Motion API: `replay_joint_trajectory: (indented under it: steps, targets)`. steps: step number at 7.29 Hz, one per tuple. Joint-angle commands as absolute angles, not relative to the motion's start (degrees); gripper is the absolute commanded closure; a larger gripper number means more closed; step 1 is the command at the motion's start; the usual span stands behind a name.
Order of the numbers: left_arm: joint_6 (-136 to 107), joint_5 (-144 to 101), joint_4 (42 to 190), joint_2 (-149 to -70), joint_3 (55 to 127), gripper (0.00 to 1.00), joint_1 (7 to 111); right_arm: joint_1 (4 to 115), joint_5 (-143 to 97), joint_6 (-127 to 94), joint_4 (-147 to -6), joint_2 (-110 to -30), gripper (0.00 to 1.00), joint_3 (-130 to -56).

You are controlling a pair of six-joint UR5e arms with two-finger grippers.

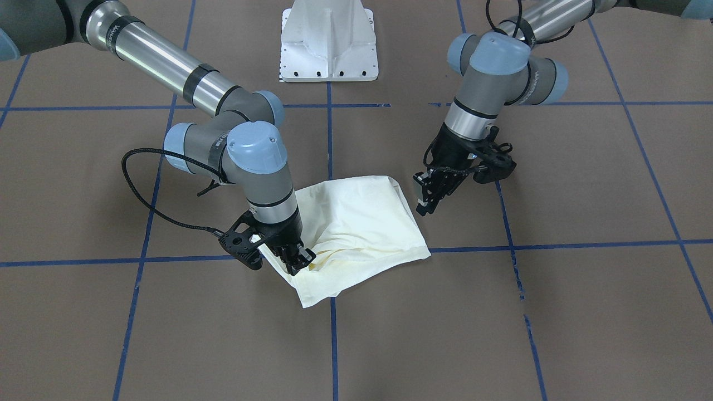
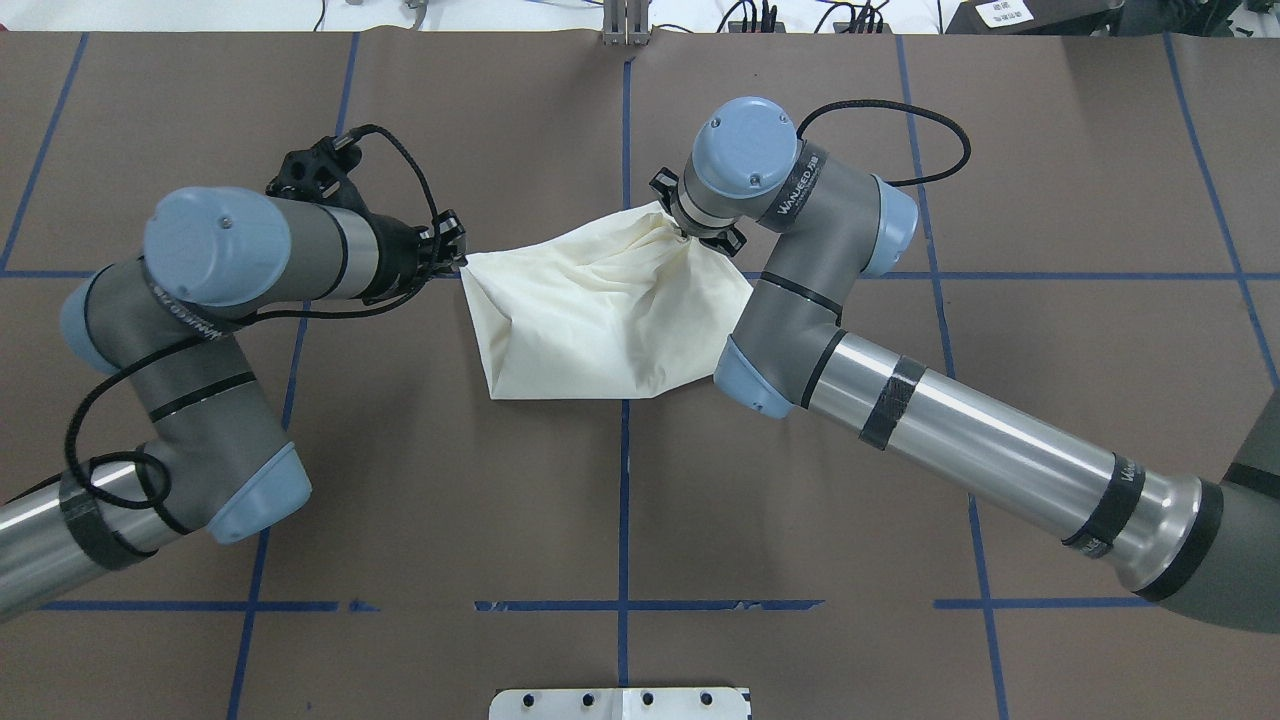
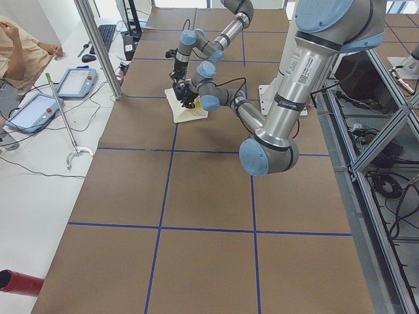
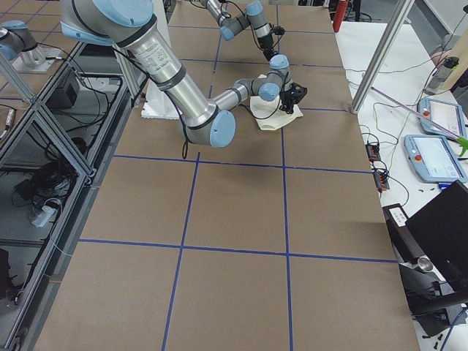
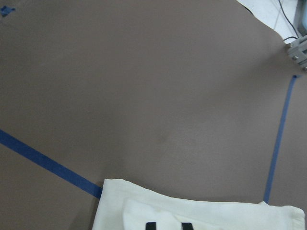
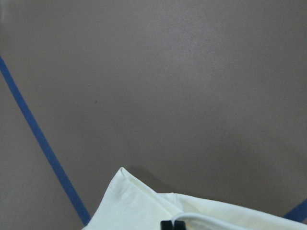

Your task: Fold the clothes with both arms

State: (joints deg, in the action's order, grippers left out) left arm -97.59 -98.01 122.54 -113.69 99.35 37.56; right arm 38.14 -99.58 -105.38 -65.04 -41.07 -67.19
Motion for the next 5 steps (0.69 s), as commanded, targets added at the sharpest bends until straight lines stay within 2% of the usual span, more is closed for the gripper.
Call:
replay_joint_trajectory:
  steps: [1,2,5]
  targets:
    - [-97.6,-98.3,122.5,-110.1,102.0,1.0,32.9,38.1,-99.6,-105.4,-65.0,-41.0,1.0,-67.1]
    - [-97.6,-98.2,122.5,-110.6,101.0,1.0,29.7,38.1,-99.6,-105.4,-65.0,-41.0,1.0,-67.1]
    - [-97.7,-98.3,123.4,-114.1,97.2,1.0,28.9,38.1,-99.5,-105.5,-65.0,-41.0,1.0,-67.1]
